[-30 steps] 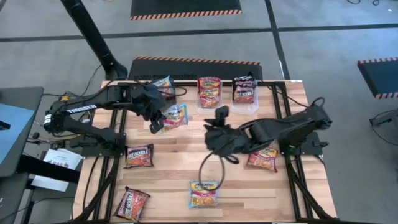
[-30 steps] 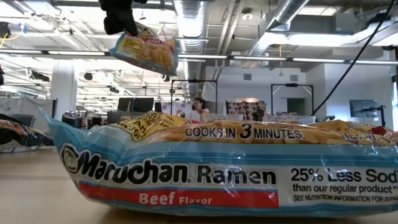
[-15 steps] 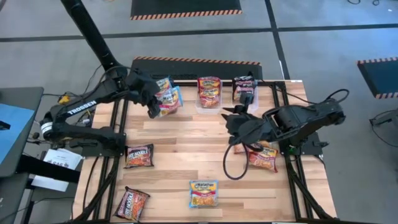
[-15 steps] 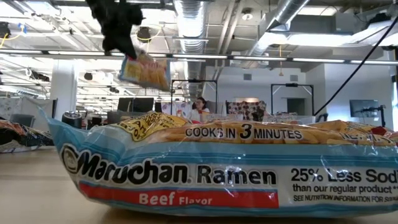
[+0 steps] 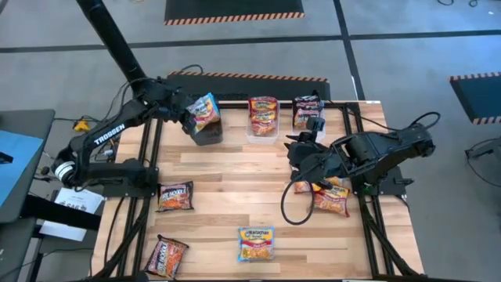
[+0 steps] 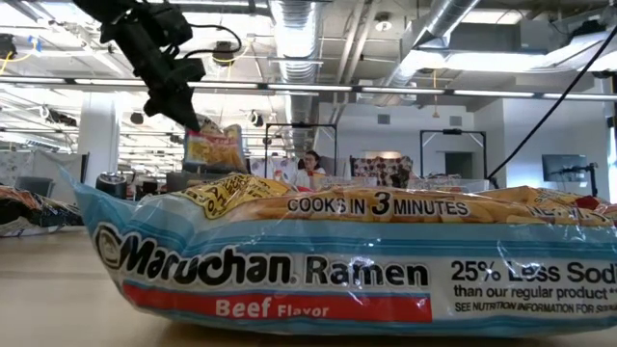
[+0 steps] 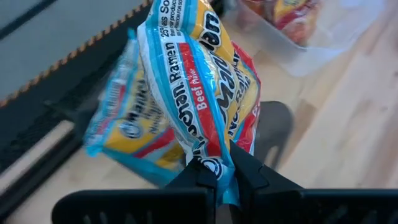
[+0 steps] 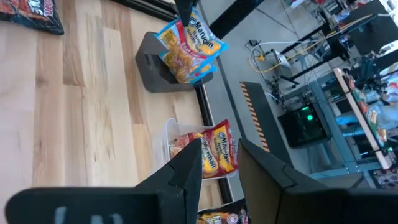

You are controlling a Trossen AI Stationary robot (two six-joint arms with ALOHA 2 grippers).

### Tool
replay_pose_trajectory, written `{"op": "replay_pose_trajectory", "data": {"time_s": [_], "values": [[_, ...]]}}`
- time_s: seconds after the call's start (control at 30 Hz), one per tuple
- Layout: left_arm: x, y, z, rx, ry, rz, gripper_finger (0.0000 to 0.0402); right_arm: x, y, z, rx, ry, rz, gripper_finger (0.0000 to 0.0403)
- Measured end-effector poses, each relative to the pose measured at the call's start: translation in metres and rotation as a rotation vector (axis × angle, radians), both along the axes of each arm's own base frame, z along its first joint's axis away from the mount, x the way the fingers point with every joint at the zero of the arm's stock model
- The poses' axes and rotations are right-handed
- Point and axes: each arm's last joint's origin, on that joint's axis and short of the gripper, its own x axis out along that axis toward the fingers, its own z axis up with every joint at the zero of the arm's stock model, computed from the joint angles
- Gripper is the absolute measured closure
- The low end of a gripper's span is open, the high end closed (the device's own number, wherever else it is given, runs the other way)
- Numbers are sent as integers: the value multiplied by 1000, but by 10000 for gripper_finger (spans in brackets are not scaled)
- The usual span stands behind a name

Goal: Sort Maruchan noodles
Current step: Put the blue noodle pack into the black bin

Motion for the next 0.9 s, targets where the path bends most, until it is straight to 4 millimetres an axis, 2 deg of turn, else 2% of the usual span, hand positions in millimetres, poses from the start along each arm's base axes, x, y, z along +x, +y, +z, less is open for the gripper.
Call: {"op": "replay_pose_trajectory", "data": {"time_s": [0.17, 0.53, 0.73, 0.9], "values": [[-6, 7, -4, 14, 43, 1, 401, 0, 0, 0, 4, -4, -3, 276], [7, 27, -32, -63, 126, 1, 401, 0, 0, 0, 5, -4, -5, 276], [13, 34, -37, -48, 112, 9, 401, 0, 0, 0, 5, -4, -4, 276], [12, 37, -42, -42, 173, 54, 401, 0, 0, 0, 4, -2, -4, 276]]}}
